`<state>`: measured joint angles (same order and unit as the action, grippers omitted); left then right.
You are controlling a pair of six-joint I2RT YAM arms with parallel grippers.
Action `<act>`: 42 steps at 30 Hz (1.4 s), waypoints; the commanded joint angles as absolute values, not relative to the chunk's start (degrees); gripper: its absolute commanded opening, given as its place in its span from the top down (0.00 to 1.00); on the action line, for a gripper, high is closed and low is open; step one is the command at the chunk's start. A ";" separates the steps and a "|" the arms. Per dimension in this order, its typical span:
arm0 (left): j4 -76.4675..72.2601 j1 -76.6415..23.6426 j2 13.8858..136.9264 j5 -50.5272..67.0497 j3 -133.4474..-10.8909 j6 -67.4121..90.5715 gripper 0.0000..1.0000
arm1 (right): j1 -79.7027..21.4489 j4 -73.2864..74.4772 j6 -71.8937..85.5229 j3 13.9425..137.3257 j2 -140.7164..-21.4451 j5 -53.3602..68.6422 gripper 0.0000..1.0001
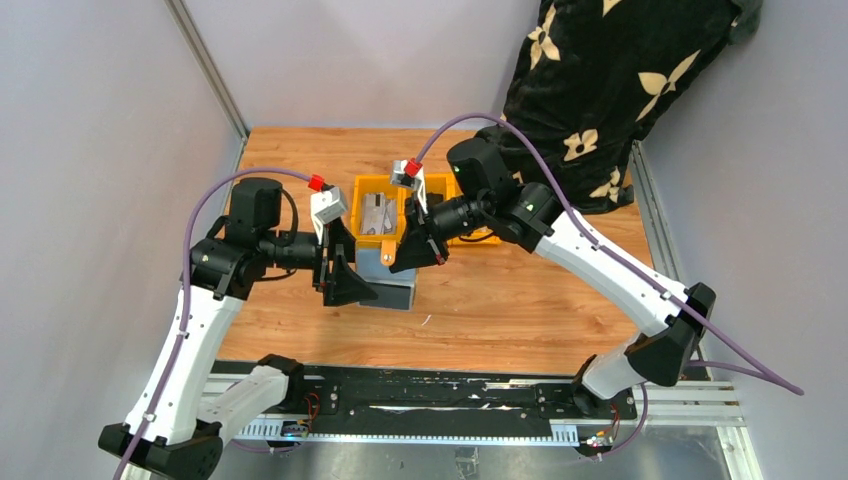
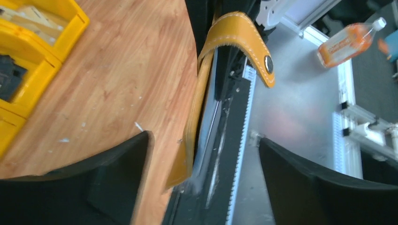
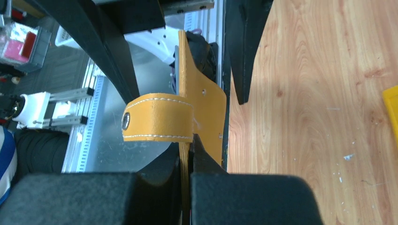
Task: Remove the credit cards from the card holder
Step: Remove the credit card from the card holder.
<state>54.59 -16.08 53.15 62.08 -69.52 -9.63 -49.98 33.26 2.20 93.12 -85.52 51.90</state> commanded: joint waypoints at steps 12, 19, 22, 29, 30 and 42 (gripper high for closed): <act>25.05 -16.15 38.70 56.95 -57.23 18.73 0.00 | -44.42 -36.19 44.07 65.22 -72.68 52.25 1.00; 23.66 -12.97 39.53 54.22 -56.11 24.51 0.00 | -44.07 -47.71 49.42 62.07 -71.55 58.41 1.00; 14.06 -8.61 40.82 58.90 -53.54 34.47 0.00 | -44.12 -47.99 49.88 61.92 -71.25 59.38 1.00; -6.72 -8.09 38.33 68.22 -46.60 54.88 0.00 | -43.78 -47.40 48.63 61.30 -71.10 51.96 1.00; -6.71 -8.09 37.46 68.06 -46.11 54.98 0.00 | -43.80 -48.16 48.85 60.72 -71.10 50.02 1.00; -5.75 -8.09 34.98 63.83 -46.65 51.84 0.23 | -45.50 -59.37 51.27 52.91 -69.99 34.38 1.00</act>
<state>-5.02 -8.38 35.33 66.65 -45.43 52.07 -44.40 -51.59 50.83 54.83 -72.44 41.41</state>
